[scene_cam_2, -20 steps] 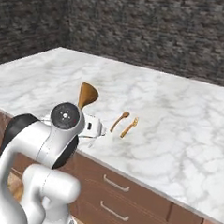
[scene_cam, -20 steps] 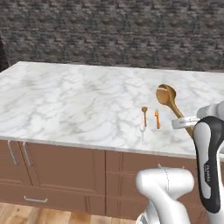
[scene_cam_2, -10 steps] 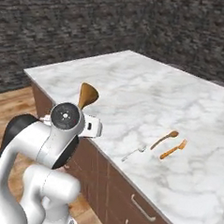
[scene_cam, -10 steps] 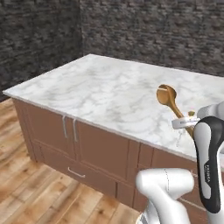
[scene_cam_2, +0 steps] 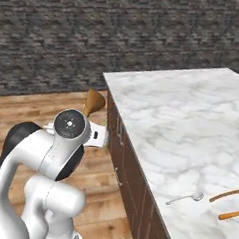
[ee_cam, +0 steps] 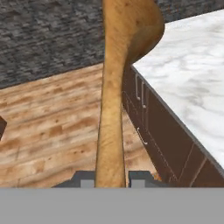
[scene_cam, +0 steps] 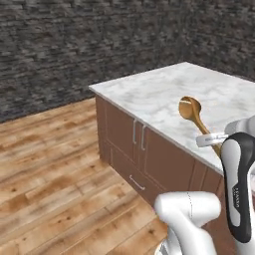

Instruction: Organize the utensils by type. Pick up the wooden spoons from the counter and place them in the open cabinet. Then pick up the metallic utensils from the counter and place them in the open drawer.

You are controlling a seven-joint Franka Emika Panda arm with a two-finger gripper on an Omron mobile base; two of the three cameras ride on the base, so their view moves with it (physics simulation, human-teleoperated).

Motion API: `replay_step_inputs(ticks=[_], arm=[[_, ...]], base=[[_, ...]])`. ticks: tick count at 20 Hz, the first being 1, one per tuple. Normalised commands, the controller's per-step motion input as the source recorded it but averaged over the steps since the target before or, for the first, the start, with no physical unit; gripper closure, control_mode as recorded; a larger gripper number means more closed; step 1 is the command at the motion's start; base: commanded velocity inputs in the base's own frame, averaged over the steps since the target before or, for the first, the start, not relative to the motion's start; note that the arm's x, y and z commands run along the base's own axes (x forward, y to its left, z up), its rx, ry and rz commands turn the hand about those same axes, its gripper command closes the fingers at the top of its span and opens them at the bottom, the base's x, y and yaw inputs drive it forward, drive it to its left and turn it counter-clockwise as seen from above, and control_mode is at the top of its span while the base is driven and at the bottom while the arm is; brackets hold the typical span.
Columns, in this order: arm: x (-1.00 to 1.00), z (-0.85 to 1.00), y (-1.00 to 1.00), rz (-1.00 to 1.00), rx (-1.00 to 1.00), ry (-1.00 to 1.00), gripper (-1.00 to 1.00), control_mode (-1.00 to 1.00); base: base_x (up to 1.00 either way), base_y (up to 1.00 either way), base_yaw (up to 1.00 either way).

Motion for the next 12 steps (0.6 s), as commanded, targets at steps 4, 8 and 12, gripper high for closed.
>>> replay_step_inputs(ticks=[4,8,12], arm=[[0.00,0.00,0.00,0.00,0.00,0.00,1.00,1.00],[0.00,0.00,0.00,0.00,0.00,0.00,1.00,1.00],[0.00,0.00,0.00,0.00,0.00,0.00,1.00,1.00]], base=[[0.03,0.26,0.62],[0.22,0.56,0.53],[0.42,0.34,0.48]])
